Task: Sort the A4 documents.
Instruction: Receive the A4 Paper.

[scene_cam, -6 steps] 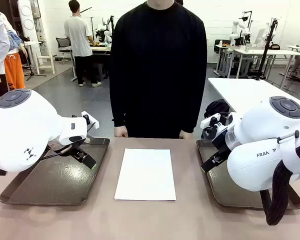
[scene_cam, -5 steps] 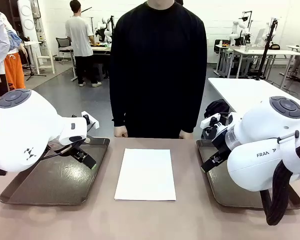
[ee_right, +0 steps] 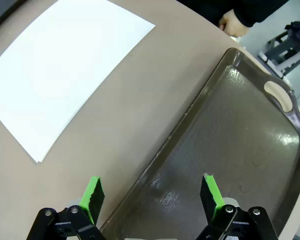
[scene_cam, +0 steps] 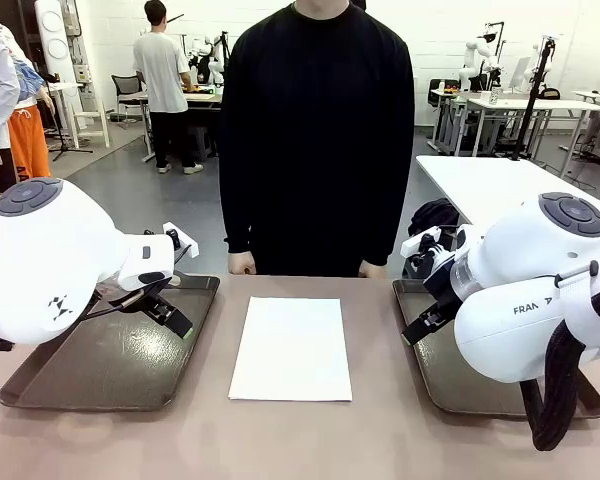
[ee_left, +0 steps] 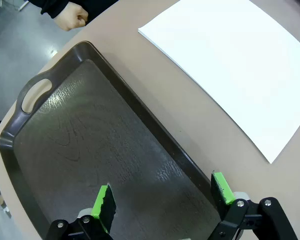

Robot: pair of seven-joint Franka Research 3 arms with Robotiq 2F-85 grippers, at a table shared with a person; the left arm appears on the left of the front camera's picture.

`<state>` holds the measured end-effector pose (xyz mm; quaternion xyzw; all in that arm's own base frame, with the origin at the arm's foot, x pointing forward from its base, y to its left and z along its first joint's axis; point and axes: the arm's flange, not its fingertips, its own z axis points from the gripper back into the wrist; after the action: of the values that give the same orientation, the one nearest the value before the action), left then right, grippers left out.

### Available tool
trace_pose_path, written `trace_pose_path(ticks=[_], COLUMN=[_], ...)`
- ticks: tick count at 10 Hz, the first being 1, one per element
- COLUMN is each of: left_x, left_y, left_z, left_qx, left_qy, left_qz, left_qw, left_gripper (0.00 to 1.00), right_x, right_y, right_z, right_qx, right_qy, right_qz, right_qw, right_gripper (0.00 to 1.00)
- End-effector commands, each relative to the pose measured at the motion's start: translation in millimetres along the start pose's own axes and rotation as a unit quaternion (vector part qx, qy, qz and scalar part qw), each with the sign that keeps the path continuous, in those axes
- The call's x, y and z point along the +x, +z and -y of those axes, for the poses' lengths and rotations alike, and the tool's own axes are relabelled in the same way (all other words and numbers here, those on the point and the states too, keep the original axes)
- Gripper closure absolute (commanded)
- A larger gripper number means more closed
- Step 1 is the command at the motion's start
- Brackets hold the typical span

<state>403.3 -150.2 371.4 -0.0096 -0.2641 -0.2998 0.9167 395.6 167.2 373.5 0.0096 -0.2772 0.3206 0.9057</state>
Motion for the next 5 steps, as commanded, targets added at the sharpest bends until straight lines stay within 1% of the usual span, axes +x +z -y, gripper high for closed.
trace_pose_path(ticks=[1,5], left_x=[-0.1,-0.1], left_y=[0.0,0.0], left_z=[-0.4,-0.4], left_qx=[0.000,0.000], left_qy=[0.000,0.000], left_qz=[0.000,0.000], left_qw=[1.000,1.000], left_gripper=[0.00,0.00], right_x=[0.0,0.0], right_y=[0.0,0.0], right_z=[0.1,0.1], right_qx=[0.000,0.000], right_qy=[0.000,0.000], right_qz=[0.000,0.000], right_qw=[1.000,1.000], right_gripper=[0.00,0.00])
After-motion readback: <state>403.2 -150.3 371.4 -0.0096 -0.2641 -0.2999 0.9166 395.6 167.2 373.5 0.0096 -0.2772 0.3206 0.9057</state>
